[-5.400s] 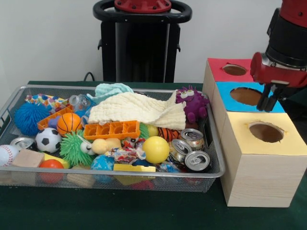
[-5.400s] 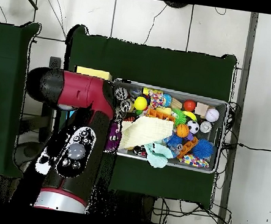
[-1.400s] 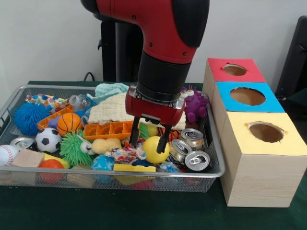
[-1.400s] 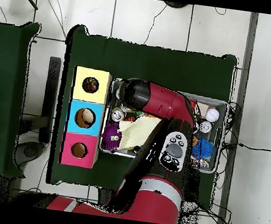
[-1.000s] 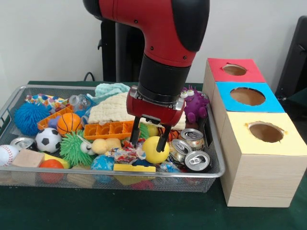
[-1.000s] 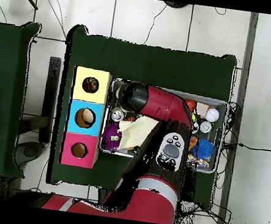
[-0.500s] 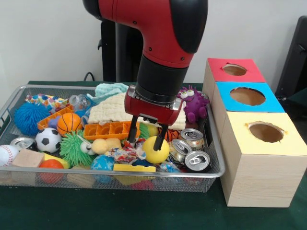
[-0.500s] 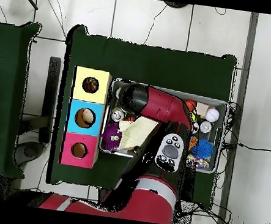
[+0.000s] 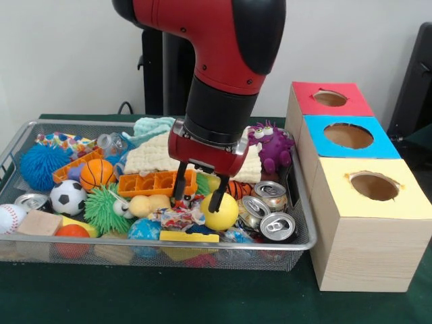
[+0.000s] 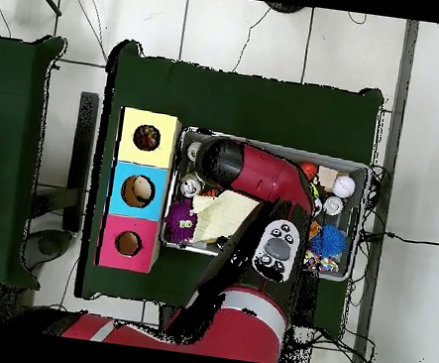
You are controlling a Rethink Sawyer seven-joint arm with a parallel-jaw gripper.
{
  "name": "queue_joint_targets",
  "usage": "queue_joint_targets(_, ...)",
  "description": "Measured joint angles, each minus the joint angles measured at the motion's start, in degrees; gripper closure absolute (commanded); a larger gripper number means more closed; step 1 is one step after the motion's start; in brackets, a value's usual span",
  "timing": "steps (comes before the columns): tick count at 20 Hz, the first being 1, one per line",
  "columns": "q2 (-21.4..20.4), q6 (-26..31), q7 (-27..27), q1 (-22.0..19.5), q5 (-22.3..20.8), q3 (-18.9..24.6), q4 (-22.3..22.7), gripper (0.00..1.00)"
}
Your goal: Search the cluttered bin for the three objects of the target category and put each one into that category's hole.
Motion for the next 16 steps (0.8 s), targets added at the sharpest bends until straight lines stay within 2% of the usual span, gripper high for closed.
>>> queue_joint_targets(16, 3.22, -4.79, 0.05, 0.41, 3.16, -0.98, 1.75, 0.0)
